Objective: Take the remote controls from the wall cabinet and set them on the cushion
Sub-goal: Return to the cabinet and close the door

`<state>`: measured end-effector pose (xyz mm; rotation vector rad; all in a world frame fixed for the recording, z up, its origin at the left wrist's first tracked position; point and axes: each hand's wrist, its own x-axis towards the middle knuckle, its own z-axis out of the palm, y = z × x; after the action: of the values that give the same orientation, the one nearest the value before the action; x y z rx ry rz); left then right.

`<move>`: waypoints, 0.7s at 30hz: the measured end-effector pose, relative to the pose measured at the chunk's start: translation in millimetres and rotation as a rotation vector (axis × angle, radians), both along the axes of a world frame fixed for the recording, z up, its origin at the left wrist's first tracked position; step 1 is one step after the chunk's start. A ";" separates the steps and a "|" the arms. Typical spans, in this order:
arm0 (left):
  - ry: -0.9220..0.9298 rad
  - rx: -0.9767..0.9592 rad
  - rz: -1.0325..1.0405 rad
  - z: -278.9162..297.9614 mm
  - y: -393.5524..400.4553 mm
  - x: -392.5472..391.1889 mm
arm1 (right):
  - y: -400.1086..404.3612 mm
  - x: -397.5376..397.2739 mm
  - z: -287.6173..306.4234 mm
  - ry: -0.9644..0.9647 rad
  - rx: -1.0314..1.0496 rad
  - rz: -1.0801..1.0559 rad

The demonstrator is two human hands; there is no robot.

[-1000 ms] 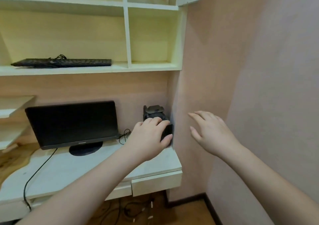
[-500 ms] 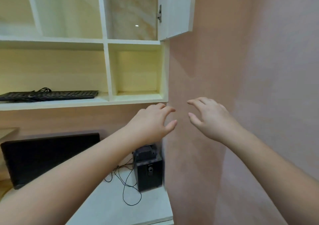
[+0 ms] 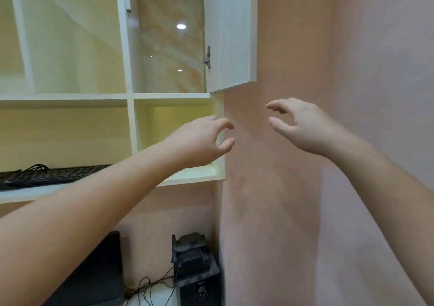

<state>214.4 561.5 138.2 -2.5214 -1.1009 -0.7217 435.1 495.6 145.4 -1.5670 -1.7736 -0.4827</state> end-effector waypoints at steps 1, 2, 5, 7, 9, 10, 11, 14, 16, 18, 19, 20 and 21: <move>-0.002 0.021 -0.014 5.7 4.4 -1.6 | 2.1 -1.0 4.8 0.011 0.014 -0.005; -0.007 0.043 -0.030 11.5 8.6 -3.3 | 4.6 -2.8 9.4 0.016 0.027 -0.013; -0.027 0.094 -0.083 26.3 20.6 -8.8 | 13.9 -9.4 23.1 0.011 0.061 -0.048; -0.035 0.118 -0.116 32.8 28.6 -13.2 | 18.7 -11.3 32.8 0.014 0.082 -0.077; -0.067 0.137 -0.159 37.4 35.7 -16.4 | 20.1 -8.3 41.9 0.034 0.116 -0.108; -0.090 0.138 -0.181 38.8 39.6 -18.0 | 20.5 -7.0 45.4 0.051 0.128 -0.117; -0.112 0.140 -0.205 40.1 43.9 -18.8 | 21.2 -5.9 48.1 0.070 0.139 -0.124; -0.171 0.139 -0.275 44.2 58.2 -15.8 | 26.8 -5.3 53.6 0.135 0.141 -0.115; -0.214 0.126 -0.323 47.2 67.7 -10.6 | 33.3 -8.6 56.0 0.202 0.123 -0.069; -0.259 0.118 -0.366 50.1 75.8 -3.8 | 41.9 -12.2 57.3 0.244 0.111 -0.022; -0.289 0.108 -0.388 51.7 78.9 -0.2 | 46.9 -13.0 57.6 0.258 0.106 0.002; -0.324 0.089 -0.413 53.4 82.1 3.6 | 52.3 -13.3 58.2 0.266 0.103 0.027; -0.362 0.062 -0.441 54.8 84.7 7.2 | 57.4 -12.9 58.7 0.268 0.103 0.051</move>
<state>221.6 646.2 192.9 -2.6701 -0.5961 -1.3461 422.2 553.0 204.2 -1.4380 -1.5567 -0.3178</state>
